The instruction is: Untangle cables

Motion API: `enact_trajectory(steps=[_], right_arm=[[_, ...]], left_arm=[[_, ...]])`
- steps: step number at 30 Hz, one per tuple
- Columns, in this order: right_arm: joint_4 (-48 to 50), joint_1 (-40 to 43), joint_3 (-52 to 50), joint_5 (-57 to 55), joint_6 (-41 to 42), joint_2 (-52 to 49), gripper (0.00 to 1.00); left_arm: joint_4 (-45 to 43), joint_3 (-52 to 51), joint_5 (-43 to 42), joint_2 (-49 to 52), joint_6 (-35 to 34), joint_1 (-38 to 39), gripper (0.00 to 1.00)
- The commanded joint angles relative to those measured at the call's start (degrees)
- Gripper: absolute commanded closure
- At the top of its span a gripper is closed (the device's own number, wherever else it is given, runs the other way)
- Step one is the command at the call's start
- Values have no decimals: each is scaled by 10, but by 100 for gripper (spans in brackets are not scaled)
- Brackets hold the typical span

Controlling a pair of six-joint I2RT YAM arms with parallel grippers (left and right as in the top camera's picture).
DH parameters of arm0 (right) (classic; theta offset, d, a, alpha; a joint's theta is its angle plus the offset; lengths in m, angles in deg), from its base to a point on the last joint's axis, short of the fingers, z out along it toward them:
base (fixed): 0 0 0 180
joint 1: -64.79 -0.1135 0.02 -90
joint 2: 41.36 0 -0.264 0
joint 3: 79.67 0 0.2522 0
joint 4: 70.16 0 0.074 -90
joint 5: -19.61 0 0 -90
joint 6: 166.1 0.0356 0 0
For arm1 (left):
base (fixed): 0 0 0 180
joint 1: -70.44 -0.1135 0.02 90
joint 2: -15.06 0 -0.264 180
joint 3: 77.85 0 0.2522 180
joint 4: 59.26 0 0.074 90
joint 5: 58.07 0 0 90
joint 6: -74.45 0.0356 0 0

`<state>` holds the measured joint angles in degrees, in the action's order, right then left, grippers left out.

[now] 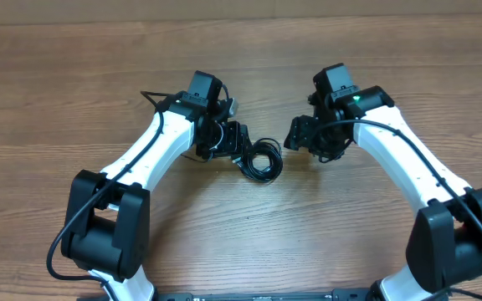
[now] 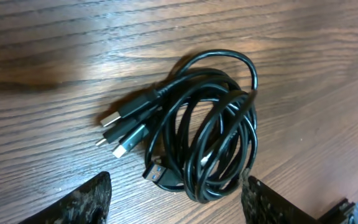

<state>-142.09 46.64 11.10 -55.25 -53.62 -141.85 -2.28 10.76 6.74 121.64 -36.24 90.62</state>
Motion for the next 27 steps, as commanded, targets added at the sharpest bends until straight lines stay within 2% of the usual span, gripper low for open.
enact_trajectory(steps=[1, 6, 13, 20, 27], right_arm=[[11, -3, -9, 19, 3, -23, 33], [28, -3, -9, 32, 3, -38, 40], [13, -3, -10, 29, 3, -38, 39], [26, -3, -27, 15, 3, -38, 40], [35, -3, -43, 24, 3, -38, 36]], left_arm=[[-4, 10, 12, 10, -12, 8, 34], [-20, 10, 12, 10, -12, 19, 34], [-35, 10, 15, 10, -12, 41, 32], [-30, 10, 64, 11, -26, 50, 30], [-52, 10, 49, 35, -25, 53, 38]])
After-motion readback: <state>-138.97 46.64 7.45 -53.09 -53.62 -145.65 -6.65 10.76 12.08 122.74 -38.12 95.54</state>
